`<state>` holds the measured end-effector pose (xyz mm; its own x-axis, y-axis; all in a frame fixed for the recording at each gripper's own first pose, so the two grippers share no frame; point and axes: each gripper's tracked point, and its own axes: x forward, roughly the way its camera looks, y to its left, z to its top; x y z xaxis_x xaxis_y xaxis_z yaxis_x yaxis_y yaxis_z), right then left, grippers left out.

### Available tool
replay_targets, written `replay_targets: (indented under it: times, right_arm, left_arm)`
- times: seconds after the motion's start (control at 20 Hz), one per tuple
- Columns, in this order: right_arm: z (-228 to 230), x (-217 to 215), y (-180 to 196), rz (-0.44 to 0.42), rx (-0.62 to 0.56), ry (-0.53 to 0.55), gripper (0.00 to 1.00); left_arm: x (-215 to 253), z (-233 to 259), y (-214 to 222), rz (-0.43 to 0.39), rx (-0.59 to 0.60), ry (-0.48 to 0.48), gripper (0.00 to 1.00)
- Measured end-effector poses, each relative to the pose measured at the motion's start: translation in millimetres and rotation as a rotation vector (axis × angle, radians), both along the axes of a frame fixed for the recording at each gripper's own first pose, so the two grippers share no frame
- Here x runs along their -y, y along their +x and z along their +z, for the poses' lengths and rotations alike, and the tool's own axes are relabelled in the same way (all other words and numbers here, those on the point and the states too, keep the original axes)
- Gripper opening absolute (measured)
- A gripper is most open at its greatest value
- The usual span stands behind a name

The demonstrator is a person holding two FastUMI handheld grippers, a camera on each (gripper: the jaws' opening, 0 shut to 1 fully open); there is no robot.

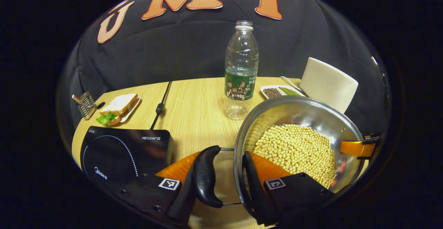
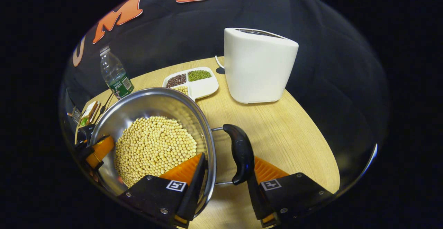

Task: First push the handle of the pot to place it horizontally, then grasp the pot with both hands and set it on the induction cooktop.

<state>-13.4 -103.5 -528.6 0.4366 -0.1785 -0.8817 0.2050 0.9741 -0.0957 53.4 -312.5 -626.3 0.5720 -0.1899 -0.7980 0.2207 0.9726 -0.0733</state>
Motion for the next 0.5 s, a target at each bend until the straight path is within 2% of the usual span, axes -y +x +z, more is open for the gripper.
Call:
replay_targets:
  times: [0.2, 0.25, 0.4, 0.45, 0.5]
  right_arm:
    - [5.6, -0.4, 5.1, 0.021, 0.039, -0.026, 0.62]
    - [8.1, -1.0, 6.3, 0.027, 0.049, -0.028, 0.62]
    - [14.9, 2.5, 6.2, 0.033, 0.085, -0.02, 0.61]
    - [17.0, 3.7, 5.6, 0.035, 0.096, -0.015, 0.58]
    - [17.7, 6.0, 4.0, 0.036, 0.106, -0.012, 0.61]
  left_arm:
    - [-5.9, 1.4, -5.0, 0.021, -0.011, -0.014, 0.73]
    - [-8.3, 4.0, -5.2, 0.025, -0.007, -0.016, 0.75]
    - [-15.6, 22.1, -0.3, 0.028, 0.039, -0.009, 0.75]
    - [-17.7, 28.7, 0.4, 0.027, 0.054, -0.004, 0.75]
    - [-20.4, 34.7, 0.9, 0.029, 0.061, -0.002, 0.73]
